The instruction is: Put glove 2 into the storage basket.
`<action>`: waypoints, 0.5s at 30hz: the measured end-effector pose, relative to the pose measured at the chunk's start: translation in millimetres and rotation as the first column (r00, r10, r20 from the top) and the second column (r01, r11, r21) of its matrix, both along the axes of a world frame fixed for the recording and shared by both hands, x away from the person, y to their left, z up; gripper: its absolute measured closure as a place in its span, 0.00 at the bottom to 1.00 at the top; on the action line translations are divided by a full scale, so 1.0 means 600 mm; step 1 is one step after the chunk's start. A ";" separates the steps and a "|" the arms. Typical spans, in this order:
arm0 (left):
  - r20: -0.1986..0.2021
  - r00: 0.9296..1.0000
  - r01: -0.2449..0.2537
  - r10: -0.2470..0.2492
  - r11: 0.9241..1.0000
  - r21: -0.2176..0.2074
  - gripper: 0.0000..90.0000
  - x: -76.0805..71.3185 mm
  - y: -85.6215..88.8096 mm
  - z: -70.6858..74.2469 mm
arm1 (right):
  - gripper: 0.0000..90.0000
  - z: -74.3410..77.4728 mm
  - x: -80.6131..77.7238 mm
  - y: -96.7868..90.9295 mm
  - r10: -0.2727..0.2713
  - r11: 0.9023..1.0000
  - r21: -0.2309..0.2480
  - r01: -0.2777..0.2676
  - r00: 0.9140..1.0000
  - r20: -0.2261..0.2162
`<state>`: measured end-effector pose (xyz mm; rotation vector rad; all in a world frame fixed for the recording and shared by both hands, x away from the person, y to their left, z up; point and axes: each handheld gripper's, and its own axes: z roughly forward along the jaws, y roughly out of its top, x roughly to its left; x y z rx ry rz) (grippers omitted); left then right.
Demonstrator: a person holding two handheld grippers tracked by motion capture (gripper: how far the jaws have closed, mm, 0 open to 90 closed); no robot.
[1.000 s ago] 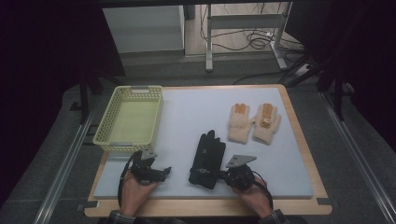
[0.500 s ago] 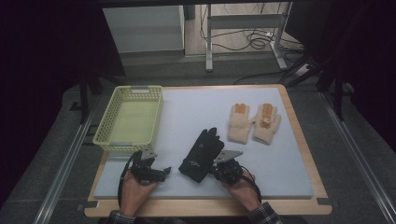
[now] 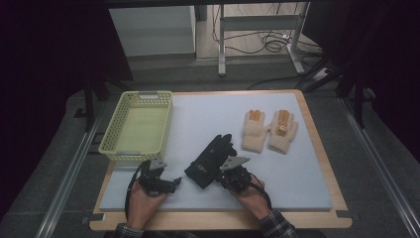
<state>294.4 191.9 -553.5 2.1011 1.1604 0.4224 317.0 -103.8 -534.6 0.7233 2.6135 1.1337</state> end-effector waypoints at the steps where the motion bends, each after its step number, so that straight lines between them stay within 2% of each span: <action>1: 0.000 1.000 0.000 0.000 1.000 0.000 0.05 0.000 0.000 0.000 | 0.90 0.001 0.000 -0.003 0.001 1.000 0.002 -0.001 1.000 0.001; 8: -0.002 1.000 -0.001 0.001 1.000 0.000 0.05 0.000 0.000 0.000 | 0.82 0.022 0.008 -0.054 -0.063 0.998 0.024 0.062 0.998 0.023; 15: -0.001 1.000 0.001 -0.001 1.000 0.001 0.05 0.000 0.000 0.000 | 0.65 0.027 0.019 -0.129 -0.168 0.985 0.026 0.168 0.986 0.017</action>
